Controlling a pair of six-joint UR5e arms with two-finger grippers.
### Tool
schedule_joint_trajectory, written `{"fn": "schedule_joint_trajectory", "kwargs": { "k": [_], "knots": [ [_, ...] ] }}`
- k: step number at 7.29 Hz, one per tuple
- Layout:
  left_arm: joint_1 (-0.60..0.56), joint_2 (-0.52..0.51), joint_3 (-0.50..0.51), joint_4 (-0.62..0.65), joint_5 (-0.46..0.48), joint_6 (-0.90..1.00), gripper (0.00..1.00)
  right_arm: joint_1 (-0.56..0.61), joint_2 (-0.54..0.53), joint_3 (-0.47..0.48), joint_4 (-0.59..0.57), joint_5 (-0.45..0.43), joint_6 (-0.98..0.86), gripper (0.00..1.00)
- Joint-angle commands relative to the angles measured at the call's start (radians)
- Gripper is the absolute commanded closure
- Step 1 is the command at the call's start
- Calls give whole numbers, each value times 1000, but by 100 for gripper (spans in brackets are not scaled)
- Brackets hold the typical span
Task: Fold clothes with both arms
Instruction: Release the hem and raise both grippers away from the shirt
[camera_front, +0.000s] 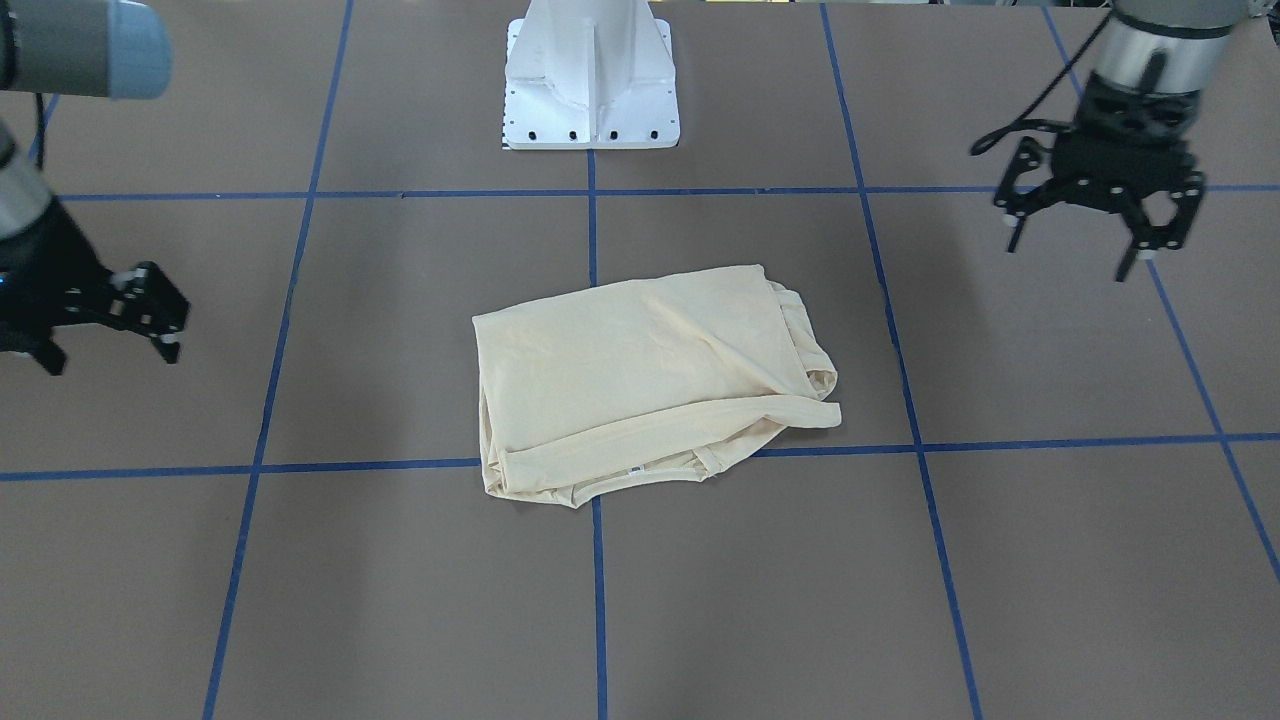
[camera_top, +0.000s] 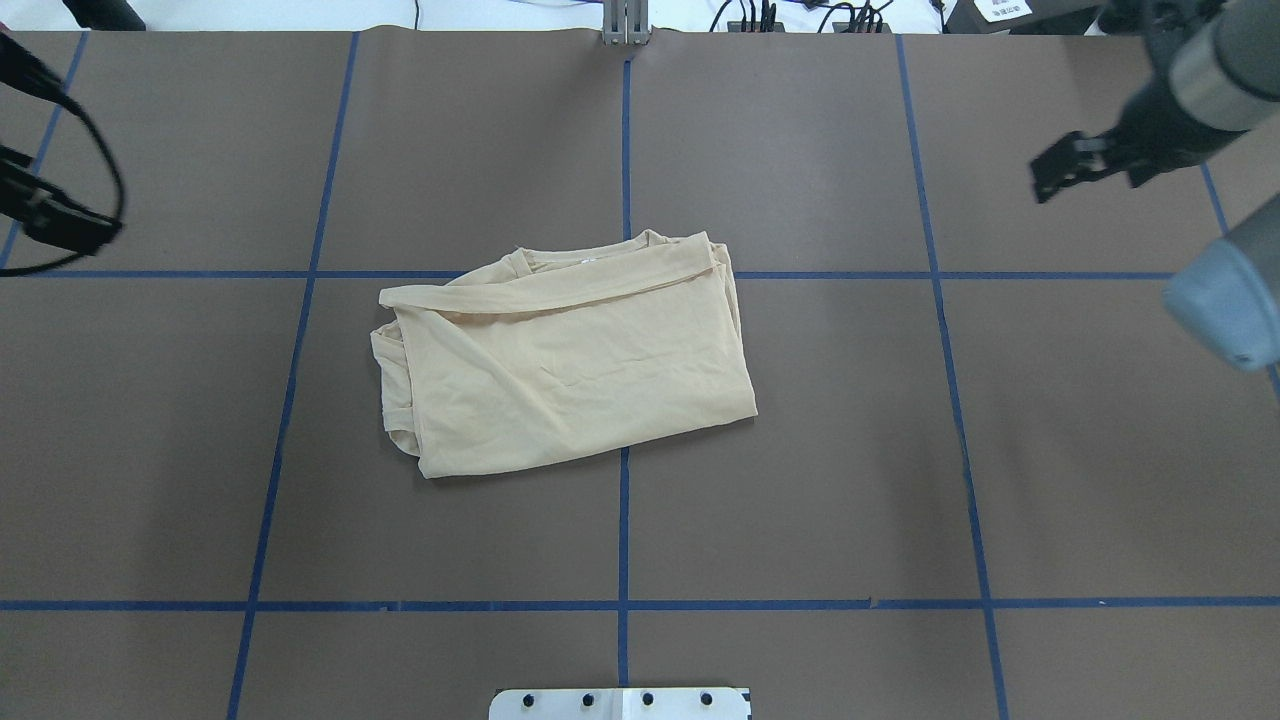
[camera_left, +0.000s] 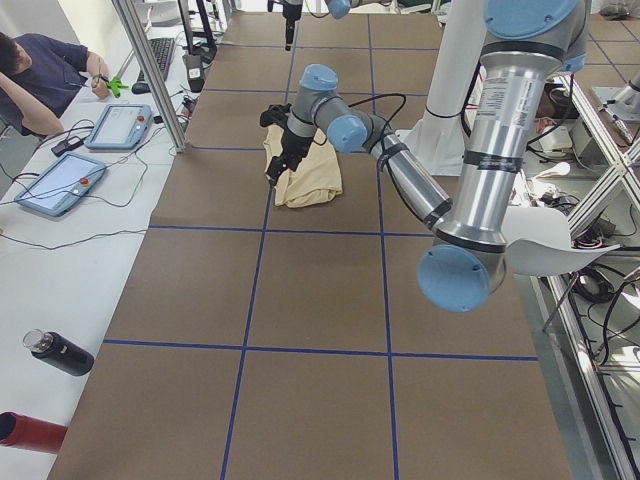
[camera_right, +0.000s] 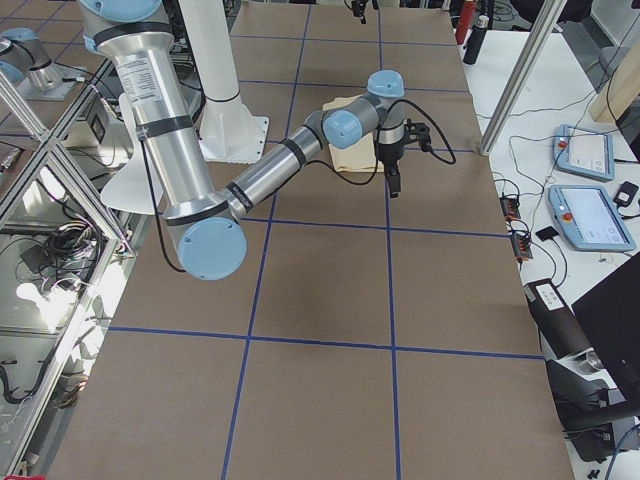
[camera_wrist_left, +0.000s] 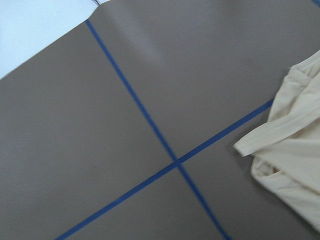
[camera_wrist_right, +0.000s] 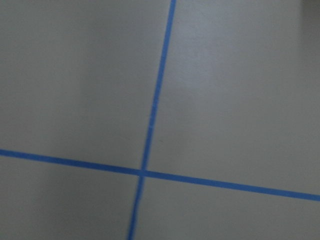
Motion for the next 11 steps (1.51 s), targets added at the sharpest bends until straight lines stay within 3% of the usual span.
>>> {"fn": "schedule_joint_trajectory", "kwargs": {
  "k": [1,3,5,7,9,11],
  "knots": [
    [-288,112,56,7,-138,247,0,218,-212,5,-18,81,-424,0],
    [-358,191,180,9,-152,267,0,370,-373,-18,-15,141,-633,0],
    [-464,223,295,0,-160,326,0,439,-495,-22,-7,145,-663,0],
    [-469,331,323,9,-398,313,0,447,-543,-43,-13,143,-663,0],
    [-469,387,297,7,-427,313,0,447,-543,-97,-5,166,-654,0],
    [-467,366,323,-2,-421,315,0,447,-540,-105,-2,183,-655,0]
  ]
}}
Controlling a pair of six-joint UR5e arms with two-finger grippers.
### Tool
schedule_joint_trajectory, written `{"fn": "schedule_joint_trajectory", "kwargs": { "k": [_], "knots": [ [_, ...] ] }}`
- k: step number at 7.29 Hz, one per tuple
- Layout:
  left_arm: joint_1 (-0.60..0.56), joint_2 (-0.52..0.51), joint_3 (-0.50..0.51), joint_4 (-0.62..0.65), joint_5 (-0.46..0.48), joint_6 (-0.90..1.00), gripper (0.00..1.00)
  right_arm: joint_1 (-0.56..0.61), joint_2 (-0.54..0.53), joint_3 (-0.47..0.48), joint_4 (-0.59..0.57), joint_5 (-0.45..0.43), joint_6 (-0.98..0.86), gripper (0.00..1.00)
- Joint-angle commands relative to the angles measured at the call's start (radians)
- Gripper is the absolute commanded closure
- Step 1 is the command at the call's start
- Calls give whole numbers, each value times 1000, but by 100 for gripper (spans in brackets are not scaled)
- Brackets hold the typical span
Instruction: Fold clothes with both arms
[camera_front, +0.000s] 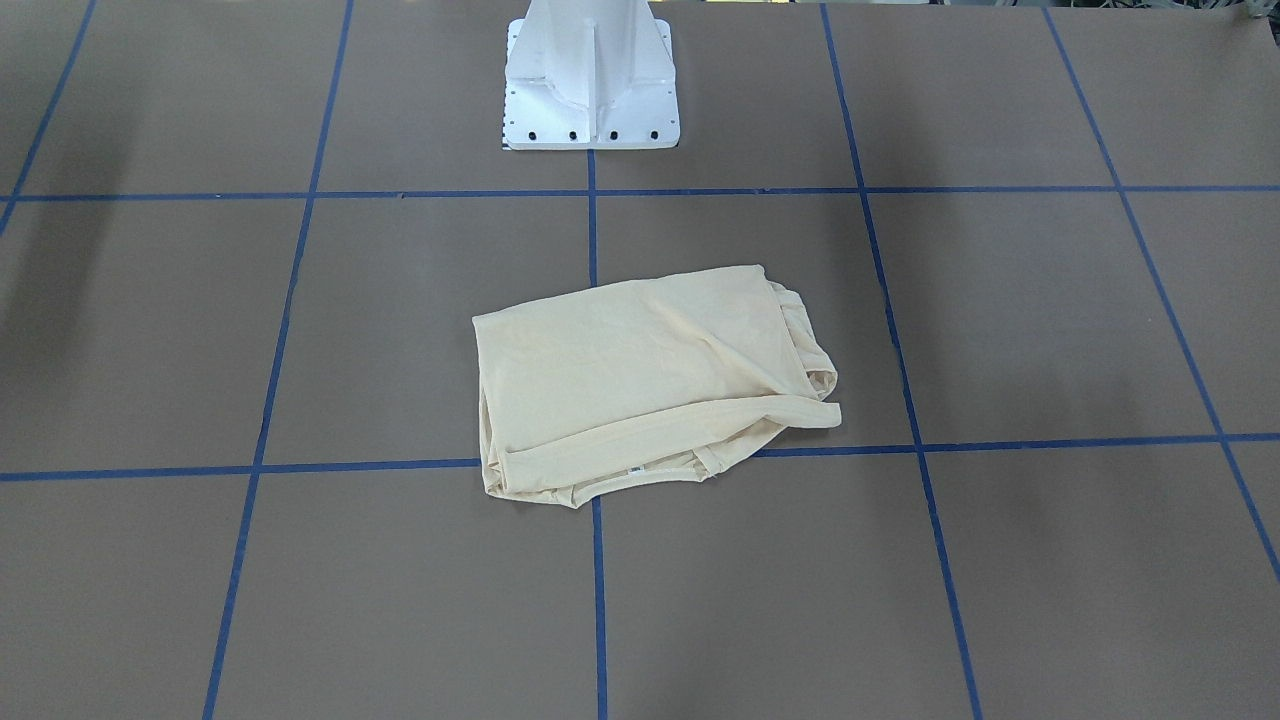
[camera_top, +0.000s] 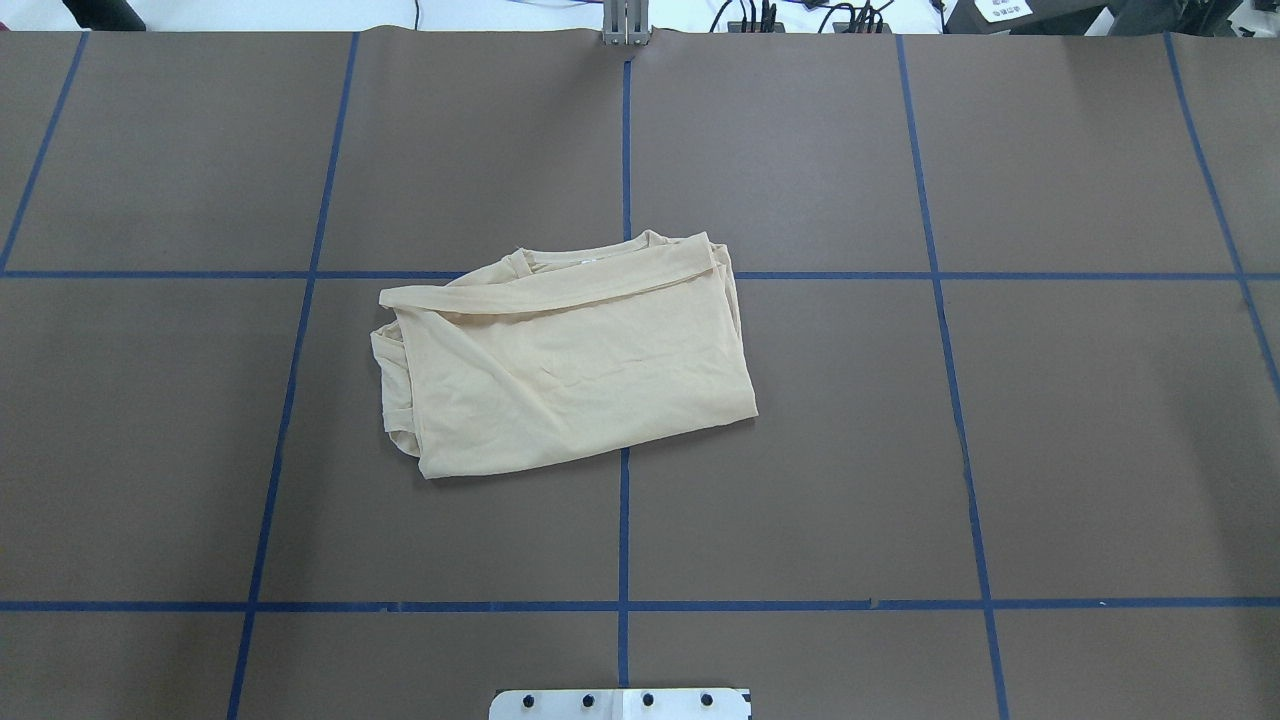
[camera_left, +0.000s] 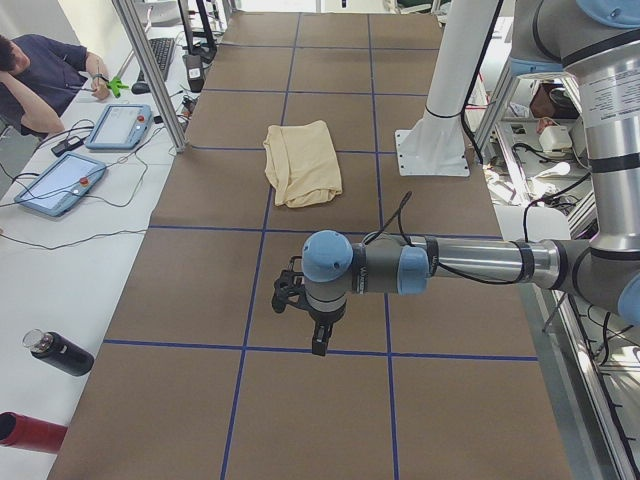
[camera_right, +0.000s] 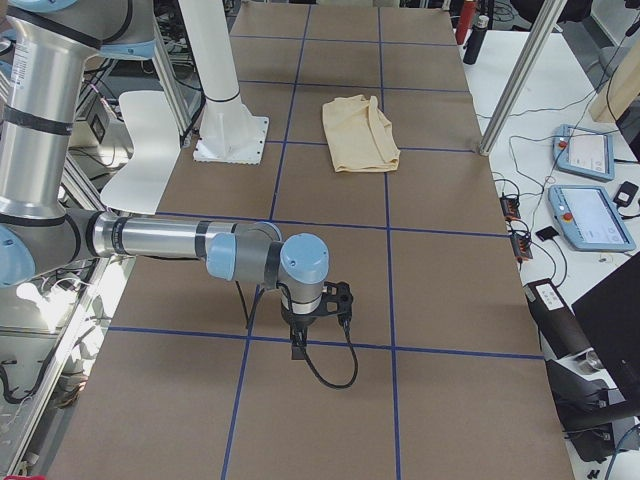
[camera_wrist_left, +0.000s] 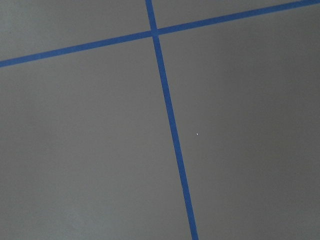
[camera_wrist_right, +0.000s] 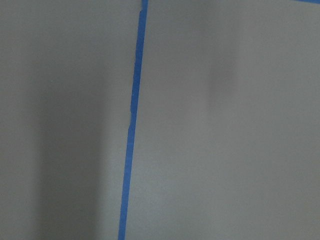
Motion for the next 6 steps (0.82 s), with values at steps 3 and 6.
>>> {"fn": "schedule_joint_trajectory", "kwargs": {
  "k": [3,6],
  "knots": [
    [-1,-3,-11,-7,8,7,0,0,5,-7,3,7,-4,0],
    [-1,-7,-16,-7,35,3,0,0,5,-6,3,8,-4,0]
  ]
}}
